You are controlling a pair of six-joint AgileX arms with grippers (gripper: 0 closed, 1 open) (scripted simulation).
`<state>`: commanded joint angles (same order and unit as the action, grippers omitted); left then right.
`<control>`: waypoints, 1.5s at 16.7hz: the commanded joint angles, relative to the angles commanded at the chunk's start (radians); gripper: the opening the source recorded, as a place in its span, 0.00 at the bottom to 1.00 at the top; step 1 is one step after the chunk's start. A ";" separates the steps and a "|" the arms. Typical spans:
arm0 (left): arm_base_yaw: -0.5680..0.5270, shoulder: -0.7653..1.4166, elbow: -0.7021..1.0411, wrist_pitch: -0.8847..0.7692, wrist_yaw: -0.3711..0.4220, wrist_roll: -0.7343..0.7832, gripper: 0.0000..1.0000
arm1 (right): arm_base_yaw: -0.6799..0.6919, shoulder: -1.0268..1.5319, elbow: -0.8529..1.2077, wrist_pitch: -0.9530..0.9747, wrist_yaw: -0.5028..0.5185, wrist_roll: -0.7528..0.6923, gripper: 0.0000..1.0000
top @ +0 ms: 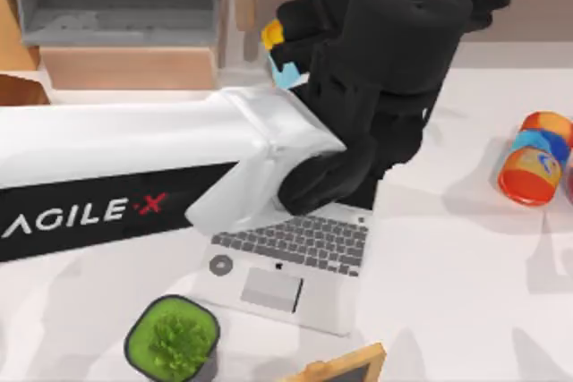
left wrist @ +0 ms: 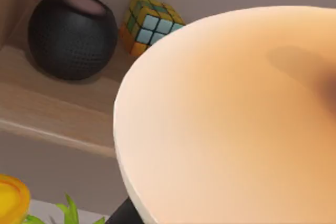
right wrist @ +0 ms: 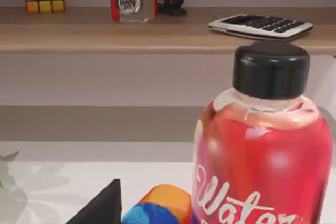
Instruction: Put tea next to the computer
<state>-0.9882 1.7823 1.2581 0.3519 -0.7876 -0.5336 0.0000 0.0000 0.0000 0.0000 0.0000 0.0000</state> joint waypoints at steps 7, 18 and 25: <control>-0.255 0.274 0.168 -0.277 -0.293 -0.119 0.00 | 0.000 0.000 0.000 0.000 0.000 0.000 1.00; -0.300 0.353 0.178 -0.359 -0.371 -0.139 0.00 | 0.000 0.000 0.000 0.000 0.000 0.000 1.00; -0.304 0.351 0.192 -0.317 -0.381 -0.141 0.00 | 0.000 0.000 0.000 0.000 0.000 0.000 1.00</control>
<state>-1.2919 2.1337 1.4502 0.0349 -1.1689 -0.6741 0.0000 0.0000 0.0000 0.0000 0.0000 0.0000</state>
